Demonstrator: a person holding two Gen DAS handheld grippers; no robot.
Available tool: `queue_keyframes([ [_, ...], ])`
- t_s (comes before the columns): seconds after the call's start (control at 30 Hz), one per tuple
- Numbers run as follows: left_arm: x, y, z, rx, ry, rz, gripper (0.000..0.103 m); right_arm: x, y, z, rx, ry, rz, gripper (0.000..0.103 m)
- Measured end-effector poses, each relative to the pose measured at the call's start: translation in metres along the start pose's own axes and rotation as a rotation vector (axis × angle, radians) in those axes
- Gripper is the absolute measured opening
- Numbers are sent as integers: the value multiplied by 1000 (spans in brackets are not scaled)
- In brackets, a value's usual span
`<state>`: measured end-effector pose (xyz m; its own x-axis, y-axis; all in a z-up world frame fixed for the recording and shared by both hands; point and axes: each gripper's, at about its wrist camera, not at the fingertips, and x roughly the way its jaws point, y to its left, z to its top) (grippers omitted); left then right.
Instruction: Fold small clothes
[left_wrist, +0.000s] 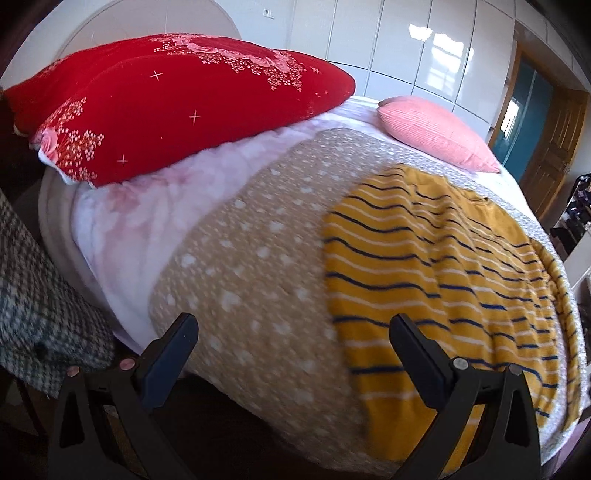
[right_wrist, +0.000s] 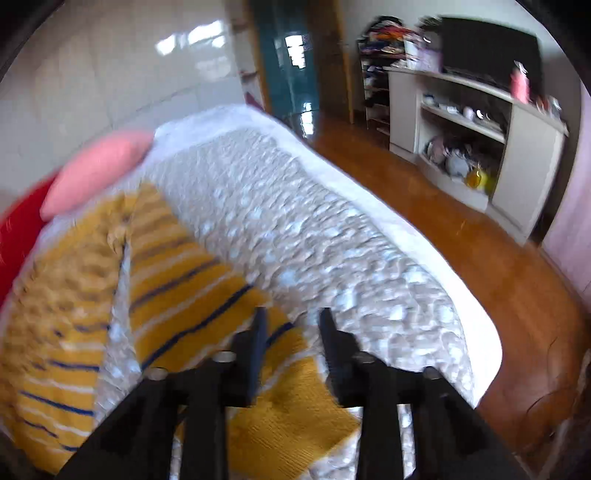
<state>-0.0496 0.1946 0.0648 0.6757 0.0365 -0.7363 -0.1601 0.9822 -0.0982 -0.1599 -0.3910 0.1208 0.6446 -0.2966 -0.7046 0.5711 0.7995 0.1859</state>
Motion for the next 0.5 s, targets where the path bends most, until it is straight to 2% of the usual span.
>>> queue_keyframes([
  [0.03,5,2,3,4,7,0,103,-8,-4,-2,19,-13,23,64],
  [0.07,13,2,5,10,20,-9,103,-17,-5,-5,20,-27,16,67],
  [0.2,46,-2,13,11,115,-94,103,-25,5,-17,-7,-14,40,67],
  [0.3,54,-16,13,-9,188,-191,95,-18,22,-26,-39,12,65,67],
  [0.33,50,-22,12,-7,182,-208,95,-17,29,-29,-56,22,72,67],
  [0.4,33,-34,9,12,107,-190,95,-4,41,-31,-76,33,85,67],
  [0.5,17,-58,2,116,42,-166,95,2,53,-39,-106,50,103,67],
])
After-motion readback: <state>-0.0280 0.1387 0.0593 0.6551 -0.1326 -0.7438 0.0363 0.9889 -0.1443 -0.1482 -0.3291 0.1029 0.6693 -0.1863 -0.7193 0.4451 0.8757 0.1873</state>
